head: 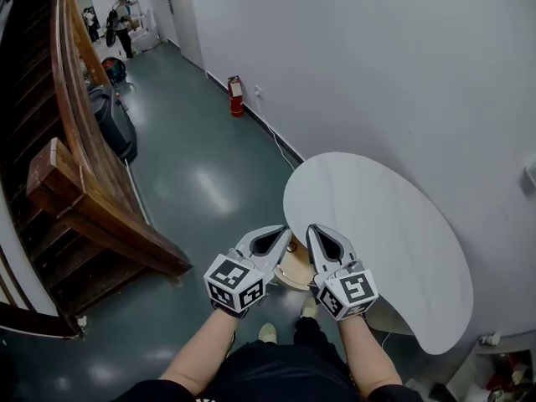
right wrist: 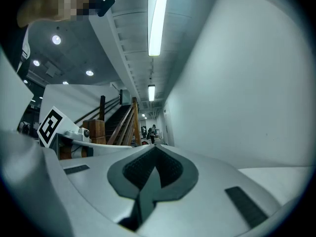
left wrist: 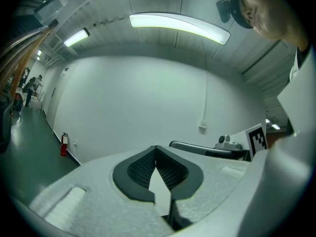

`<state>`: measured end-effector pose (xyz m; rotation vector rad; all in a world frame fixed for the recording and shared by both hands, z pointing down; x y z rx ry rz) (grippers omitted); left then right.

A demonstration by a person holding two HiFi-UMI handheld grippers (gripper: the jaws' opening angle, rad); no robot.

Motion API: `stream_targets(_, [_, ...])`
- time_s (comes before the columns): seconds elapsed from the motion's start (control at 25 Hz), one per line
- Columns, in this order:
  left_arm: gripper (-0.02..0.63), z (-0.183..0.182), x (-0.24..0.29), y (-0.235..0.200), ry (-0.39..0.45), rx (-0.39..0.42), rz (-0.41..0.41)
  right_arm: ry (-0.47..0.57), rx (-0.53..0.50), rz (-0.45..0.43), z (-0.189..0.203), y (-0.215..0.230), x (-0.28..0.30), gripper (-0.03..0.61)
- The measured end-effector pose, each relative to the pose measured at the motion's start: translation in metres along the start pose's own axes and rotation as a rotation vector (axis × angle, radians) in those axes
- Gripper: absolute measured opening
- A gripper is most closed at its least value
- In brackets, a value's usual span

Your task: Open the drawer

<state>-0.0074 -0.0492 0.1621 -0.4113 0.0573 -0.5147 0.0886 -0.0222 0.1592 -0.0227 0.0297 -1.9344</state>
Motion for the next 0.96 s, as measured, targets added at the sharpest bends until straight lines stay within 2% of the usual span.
stream_targets(0.44, [0.011, -0.013, 0.008, 0.01, 0.005, 0.055, -0.006, 0.019, -0.019, 0.006, -0.012, 0.003, 0.002, 0.014])
stream_targets(0.96, [0.011, -0.005, 0.008, 0.017, -0.009, 0.066, -0.016, 0.002, -0.011, 0.012, -0.008, 0.001, -0.006, 0.014])
Point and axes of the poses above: the fingertips, and each gripper's own axes: x forward along the fingers, y to its right, z out of its underside, the point moved 4 cm from there along -x, backward along the fingers, and after that the axes turned 9 degrees about -x, right-handed, at the moved point
